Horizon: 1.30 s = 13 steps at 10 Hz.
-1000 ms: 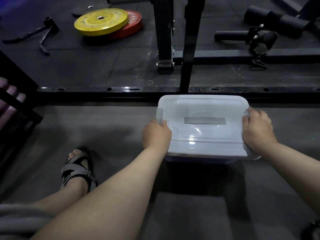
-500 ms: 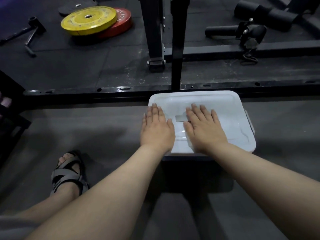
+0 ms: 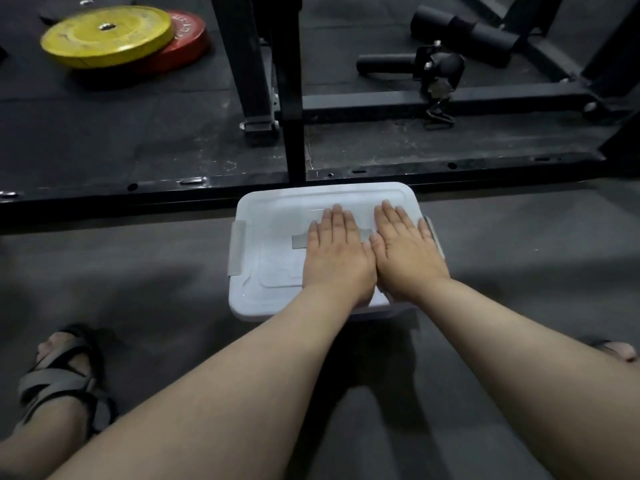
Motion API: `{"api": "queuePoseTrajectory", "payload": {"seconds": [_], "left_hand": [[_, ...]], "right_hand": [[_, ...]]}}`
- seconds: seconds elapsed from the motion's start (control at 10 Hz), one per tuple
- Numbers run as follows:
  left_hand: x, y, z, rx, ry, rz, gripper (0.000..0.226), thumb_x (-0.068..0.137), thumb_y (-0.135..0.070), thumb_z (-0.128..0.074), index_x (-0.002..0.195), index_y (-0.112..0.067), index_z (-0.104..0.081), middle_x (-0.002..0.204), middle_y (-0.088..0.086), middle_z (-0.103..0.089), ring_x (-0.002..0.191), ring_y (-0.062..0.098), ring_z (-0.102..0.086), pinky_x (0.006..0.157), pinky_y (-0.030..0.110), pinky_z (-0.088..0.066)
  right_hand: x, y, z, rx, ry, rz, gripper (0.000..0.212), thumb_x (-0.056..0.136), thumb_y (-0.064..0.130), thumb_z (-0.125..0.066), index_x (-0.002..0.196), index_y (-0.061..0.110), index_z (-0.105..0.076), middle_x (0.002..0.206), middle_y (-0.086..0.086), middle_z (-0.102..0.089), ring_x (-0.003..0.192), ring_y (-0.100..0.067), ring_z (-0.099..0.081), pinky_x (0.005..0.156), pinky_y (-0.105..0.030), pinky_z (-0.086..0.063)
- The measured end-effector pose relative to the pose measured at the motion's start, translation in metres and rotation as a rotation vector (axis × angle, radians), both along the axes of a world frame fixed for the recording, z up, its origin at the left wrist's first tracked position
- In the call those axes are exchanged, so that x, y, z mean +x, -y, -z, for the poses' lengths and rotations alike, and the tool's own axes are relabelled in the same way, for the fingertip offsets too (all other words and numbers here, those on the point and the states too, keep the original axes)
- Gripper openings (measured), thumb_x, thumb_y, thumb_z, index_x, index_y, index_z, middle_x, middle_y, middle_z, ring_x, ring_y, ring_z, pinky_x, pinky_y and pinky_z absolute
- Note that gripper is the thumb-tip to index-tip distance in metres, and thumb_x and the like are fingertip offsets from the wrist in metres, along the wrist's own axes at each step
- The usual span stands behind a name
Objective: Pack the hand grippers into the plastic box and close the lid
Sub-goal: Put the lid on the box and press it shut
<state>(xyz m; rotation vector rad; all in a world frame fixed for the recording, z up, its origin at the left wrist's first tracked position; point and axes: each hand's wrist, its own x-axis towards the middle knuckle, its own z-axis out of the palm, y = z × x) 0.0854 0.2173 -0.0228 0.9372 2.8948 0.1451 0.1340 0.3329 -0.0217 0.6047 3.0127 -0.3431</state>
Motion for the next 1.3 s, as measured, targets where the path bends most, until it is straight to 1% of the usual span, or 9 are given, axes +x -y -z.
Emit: {"api": "queuePoseTrajectory", "payload": {"seconds": [0.2, 0.3, 0.4, 0.5, 0.7, 0.8, 0.9, 1.1, 1.3], "left_hand": [[0.0, -0.016, 0.001, -0.007, 0.01, 0.052, 0.061, 0.101, -0.038, -0.008, 0.155, -0.012, 0.004, 0.164, 0.005, 0.01, 0.15, 0.024, 0.011, 0.12, 0.049, 0.005], [0.0, -0.016, 0.003, -0.002, 0.006, 0.068, 0.062, 0.1, -0.039, -0.008, 0.155, -0.012, 0.003, 0.164, 0.004, 0.009, 0.15, 0.021, 0.012, 0.121, 0.048, 0.005], [0.0, -0.016, 0.003, 0.003, 0.013, 0.073, 0.062, 0.1, -0.039, -0.008, 0.155, -0.012, 0.003, 0.164, 0.004, 0.01, 0.15, 0.02, 0.012, 0.121, 0.048, 0.004], [-0.001, -0.016, 0.002, 0.012, 0.024, 0.071, 0.062, 0.1, -0.039, -0.008, 0.156, -0.013, 0.003, 0.164, 0.003, 0.01, 0.15, 0.02, 0.011, 0.121, 0.048, 0.004], [0.004, -0.023, 0.001, -0.015, 0.055, 0.04, 0.062, 0.101, -0.038, -0.009, 0.155, -0.014, 0.006, 0.163, 0.002, 0.013, 0.15, 0.022, 0.014, 0.119, 0.052, 0.007], [0.007, -0.032, 0.002, -0.011, 0.043, 0.059, 0.062, 0.101, -0.038, -0.01, 0.155, -0.012, 0.004, 0.163, 0.005, 0.012, 0.15, 0.023, 0.013, 0.119, 0.051, 0.008], [0.007, -0.036, 0.004, -0.011, 0.025, 0.08, 0.062, 0.1, -0.038, -0.009, 0.155, -0.01, 0.003, 0.164, 0.006, 0.011, 0.15, 0.022, 0.012, 0.12, 0.049, 0.007], [0.007, -0.037, 0.005, -0.022, 0.016, 0.083, 0.063, 0.1, -0.038, -0.009, 0.155, -0.01, 0.002, 0.164, 0.007, 0.009, 0.15, 0.022, 0.011, 0.12, 0.048, 0.006], [0.008, -0.033, 0.004, 0.027, -0.011, 0.085, 0.063, 0.1, -0.037, -0.012, 0.156, -0.009, -0.004, 0.164, 0.007, 0.004, 0.151, 0.022, 0.006, 0.121, 0.047, 0.003]], "right_hand": [[0.004, -0.026, -0.005, -0.356, -0.288, 0.054, 0.046, 0.101, 0.018, -0.043, 0.147, 0.015, -0.042, 0.158, 0.001, -0.03, 0.146, -0.011, -0.022, 0.119, -0.023, -0.009], [0.016, -0.036, 0.001, -0.318, -0.339, 0.288, 0.055, 0.096, 0.037, -0.053, 0.143, 0.01, -0.042, 0.155, -0.006, -0.032, 0.143, -0.022, -0.025, 0.117, -0.035, -0.022], [0.02, -0.038, 0.005, -0.401, -0.2, 0.566, 0.07, 0.09, 0.058, -0.051, 0.136, 0.006, -0.042, 0.143, -0.013, -0.041, 0.134, -0.032, -0.033, 0.11, -0.047, -0.032], [0.017, -0.038, 0.007, -0.646, -0.245, 0.607, 0.063, 0.088, 0.057, -0.055, 0.127, 0.008, -0.048, 0.126, -0.009, -0.056, 0.116, -0.03, -0.054, 0.095, -0.042, -0.046], [0.019, -0.03, 0.008, -0.423, -0.416, 0.531, 0.063, 0.088, 0.048, -0.061, 0.137, 0.011, -0.049, 0.133, -0.005, -0.055, 0.124, -0.024, -0.05, 0.104, -0.04, -0.043], [0.019, -0.034, 0.007, -0.572, -0.419, 0.567, 0.058, 0.083, 0.049, -0.065, 0.125, 0.01, -0.057, 0.118, -0.004, -0.063, 0.11, -0.023, -0.06, 0.092, -0.037, -0.052], [0.02, -0.036, 0.002, -0.708, -0.424, 0.564, 0.031, 0.089, 0.034, -0.067, 0.11, 0.011, -0.064, 0.095, 0.001, -0.068, 0.091, -0.018, -0.066, 0.07, -0.023, -0.048], [0.014, -0.033, 0.003, -0.428, -0.362, 0.498, 0.033, 0.093, 0.038, -0.056, 0.109, 0.011, -0.064, 0.102, -0.008, -0.069, 0.095, -0.027, -0.062, 0.073, -0.026, -0.042], [0.01, -0.022, 0.003, -0.277, -0.216, 0.457, 0.048, 0.1, 0.034, -0.035, 0.136, 0.004, -0.042, 0.132, -0.018, -0.053, 0.115, -0.036, -0.054, 0.091, -0.04, -0.044]]}}
